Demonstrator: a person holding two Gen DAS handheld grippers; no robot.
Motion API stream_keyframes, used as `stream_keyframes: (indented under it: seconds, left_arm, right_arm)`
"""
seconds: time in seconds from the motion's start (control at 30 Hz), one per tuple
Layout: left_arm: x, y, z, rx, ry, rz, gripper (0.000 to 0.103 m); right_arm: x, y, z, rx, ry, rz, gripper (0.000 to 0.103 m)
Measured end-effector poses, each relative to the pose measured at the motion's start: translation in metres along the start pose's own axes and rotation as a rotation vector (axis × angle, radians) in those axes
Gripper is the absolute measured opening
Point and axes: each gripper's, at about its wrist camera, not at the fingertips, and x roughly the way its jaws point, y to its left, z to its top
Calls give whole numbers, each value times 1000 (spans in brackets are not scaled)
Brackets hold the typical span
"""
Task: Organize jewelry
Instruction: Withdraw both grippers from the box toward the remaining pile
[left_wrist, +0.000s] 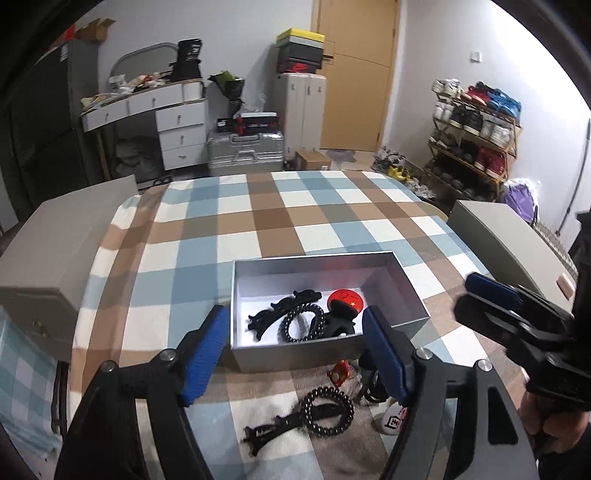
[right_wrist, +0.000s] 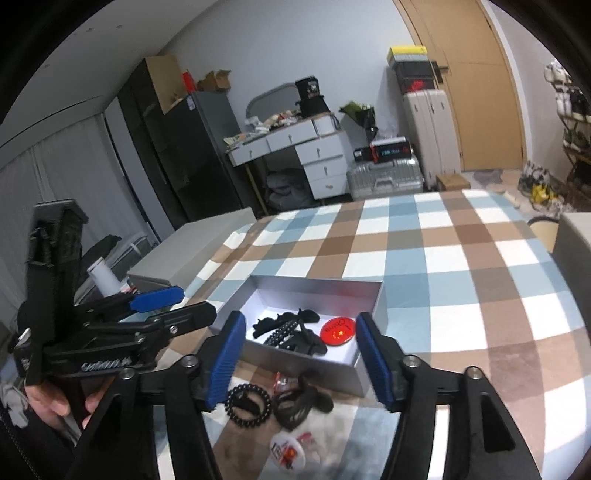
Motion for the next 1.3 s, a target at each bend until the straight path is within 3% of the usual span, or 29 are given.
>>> stream_keyframes:
  seconds: [0.17,0.27,0.33,0.47,0.57,0.6,0.63,0.77,0.93,1.1,1.3]
  left_arm:
    - [-12,4,-6,-54,-20,-1,71]
    - [-19,3,-12,-77,-45,19,83]
    - [-22,2,-18,-78,-61,22,85]
    - [-19,2,-34,-89,-34,9,86]
    - [-17,2,-49,-97,-11,12,89]
    - [-16,4,-54,-105,-8,10,95]
    - [-17,5,-58,-111,-10,16,100]
    - [-26,10,-71,-141,-37,18,101]
    - [-27,12,-82,-145,-32,20,101]
    - [-27,16,-88,-126,-24,41,101]
    - [-32,28,-88,-139,-77,-7,101]
  right_arm:
    - [-19,9,-12,-26,-26,60,75]
    - [-25,11,-23,-15,-29,77,85]
    - [-28,12,-31,-9,-30,79,88]
    - [-28,13,-51,-5,-8,64,89]
    - [-25,13,-67,-13,25,20,99]
    - [-23,13,-72,-12,38,2,103]
    - [-20,12,-79,-5,65,0,103]
    - [-13,13,-95,-2,132,3,103]
    - [-9,13,-101,-12,140,-18,103]
    - [0,10,-99,10,164,13,103]
    - [13,11,-93,10,195,1,101]
